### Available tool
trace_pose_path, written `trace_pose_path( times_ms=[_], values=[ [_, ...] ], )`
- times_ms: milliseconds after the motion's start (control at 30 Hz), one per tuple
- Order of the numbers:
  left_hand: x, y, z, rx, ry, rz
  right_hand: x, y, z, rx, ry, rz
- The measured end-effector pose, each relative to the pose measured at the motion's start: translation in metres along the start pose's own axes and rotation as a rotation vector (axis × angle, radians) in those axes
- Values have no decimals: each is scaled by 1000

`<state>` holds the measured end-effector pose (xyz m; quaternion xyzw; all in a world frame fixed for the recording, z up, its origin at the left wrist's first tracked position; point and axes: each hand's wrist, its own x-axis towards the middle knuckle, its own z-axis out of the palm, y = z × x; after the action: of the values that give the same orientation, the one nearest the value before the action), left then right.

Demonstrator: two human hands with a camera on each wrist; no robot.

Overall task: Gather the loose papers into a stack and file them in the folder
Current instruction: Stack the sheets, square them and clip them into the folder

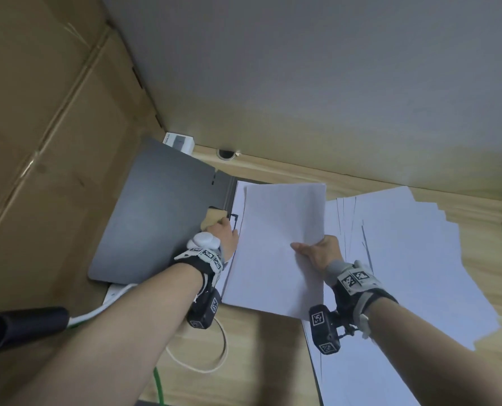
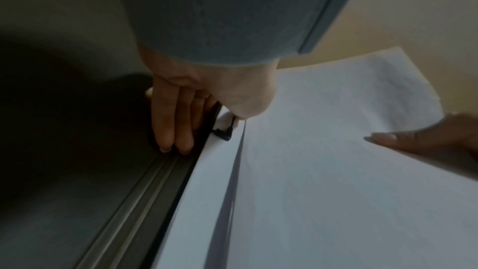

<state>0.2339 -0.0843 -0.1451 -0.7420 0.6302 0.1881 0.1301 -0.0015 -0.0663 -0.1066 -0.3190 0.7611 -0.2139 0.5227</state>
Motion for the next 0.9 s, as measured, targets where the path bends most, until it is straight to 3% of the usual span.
trace_pose_path(
  times_ms=[200,533,733,833,900],
  values=[
    [6,3,2,168,-132,67,5,-10,10,2,-30,22],
    [7,5,1,218,-147,107,17,-16,16,-35,-41,59],
    [6,16,-15,176,-61,-51,15,-12,15,-16,-41,75],
    [13,12,-5,117,-87,-54,13,-14,17,-2,-40,66],
    [16,7,1,107,8,-16,15,-15,20,1,-39,45]
  ],
)
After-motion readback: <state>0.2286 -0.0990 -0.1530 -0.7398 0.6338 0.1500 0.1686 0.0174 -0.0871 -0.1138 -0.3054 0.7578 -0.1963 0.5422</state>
